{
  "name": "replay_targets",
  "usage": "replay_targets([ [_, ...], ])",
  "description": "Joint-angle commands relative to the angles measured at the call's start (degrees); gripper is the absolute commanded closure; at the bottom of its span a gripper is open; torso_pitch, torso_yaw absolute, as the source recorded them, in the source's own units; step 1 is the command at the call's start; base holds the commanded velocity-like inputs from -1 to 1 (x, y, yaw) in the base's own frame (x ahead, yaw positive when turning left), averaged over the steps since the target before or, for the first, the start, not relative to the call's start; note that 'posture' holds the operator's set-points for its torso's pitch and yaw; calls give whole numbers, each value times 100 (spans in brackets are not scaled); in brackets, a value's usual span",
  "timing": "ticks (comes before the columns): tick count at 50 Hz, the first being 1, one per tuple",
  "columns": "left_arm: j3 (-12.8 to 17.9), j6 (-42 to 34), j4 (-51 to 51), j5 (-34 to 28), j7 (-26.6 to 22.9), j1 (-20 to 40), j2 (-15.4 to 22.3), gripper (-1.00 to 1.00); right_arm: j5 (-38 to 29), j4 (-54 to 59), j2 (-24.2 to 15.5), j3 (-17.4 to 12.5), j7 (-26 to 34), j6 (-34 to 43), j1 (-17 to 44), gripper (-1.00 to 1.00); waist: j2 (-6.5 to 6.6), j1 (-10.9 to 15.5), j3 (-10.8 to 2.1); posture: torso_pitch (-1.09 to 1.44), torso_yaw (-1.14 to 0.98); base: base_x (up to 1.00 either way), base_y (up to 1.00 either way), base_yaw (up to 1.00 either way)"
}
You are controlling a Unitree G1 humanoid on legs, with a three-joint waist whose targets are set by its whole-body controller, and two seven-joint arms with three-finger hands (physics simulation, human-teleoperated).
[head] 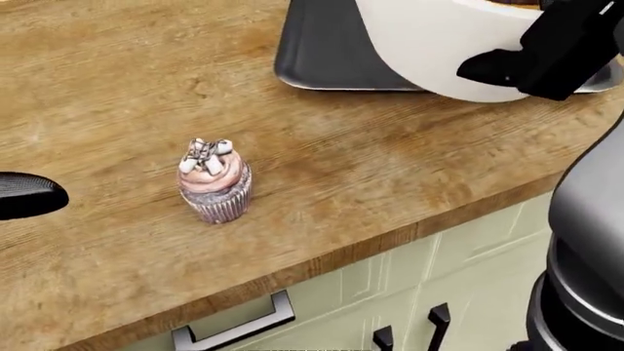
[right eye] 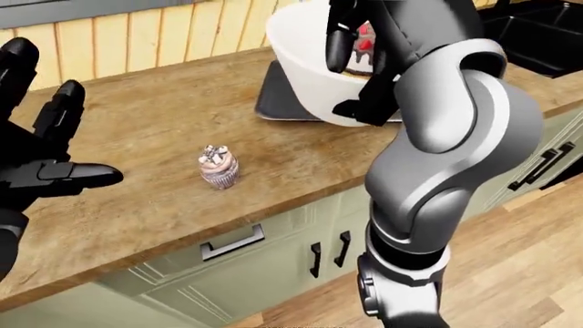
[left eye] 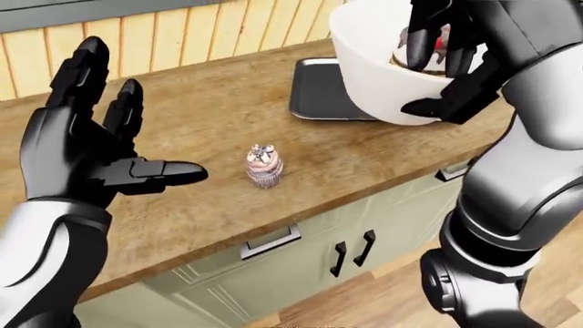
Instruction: Pick up the bowl with cake and place it on the tray. Pick up the cupcake and place it on the tray.
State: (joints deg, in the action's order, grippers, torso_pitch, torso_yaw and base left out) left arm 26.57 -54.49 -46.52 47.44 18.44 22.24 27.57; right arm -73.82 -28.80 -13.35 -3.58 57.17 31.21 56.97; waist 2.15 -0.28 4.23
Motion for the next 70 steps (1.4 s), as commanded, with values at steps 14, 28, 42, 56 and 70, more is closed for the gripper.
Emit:
replay_targets([
  [14,99,198,-197,102,107,77,122,-100,30,-161,-78,-22,-472,-60,273,100,113,-91,-191,0,0,0,0,0],
  [28,29,337,-60,-204,-141,55,18,-100,67,-212,-206,-82,-457,-38,287,100,151,-17,-125,0,0,0,16,36],
  [42,192,13,-335,94,87,116,16,-100,114,-233,-282,-111,-444,140,419,100,103,-34,-288,0,0,0,2,29],
  [56,199,136,-248,441,337,125,275,-100,75,-242,-278,-73,-368,157,537,100,88,-73,-195,0,0,-3,-34,0],
  [70,237,239,-217,351,225,36,255,-100,90,-144,-283,-70,-335,32,500,100,-164,-95,-16,0,0,-3,-16,0],
])
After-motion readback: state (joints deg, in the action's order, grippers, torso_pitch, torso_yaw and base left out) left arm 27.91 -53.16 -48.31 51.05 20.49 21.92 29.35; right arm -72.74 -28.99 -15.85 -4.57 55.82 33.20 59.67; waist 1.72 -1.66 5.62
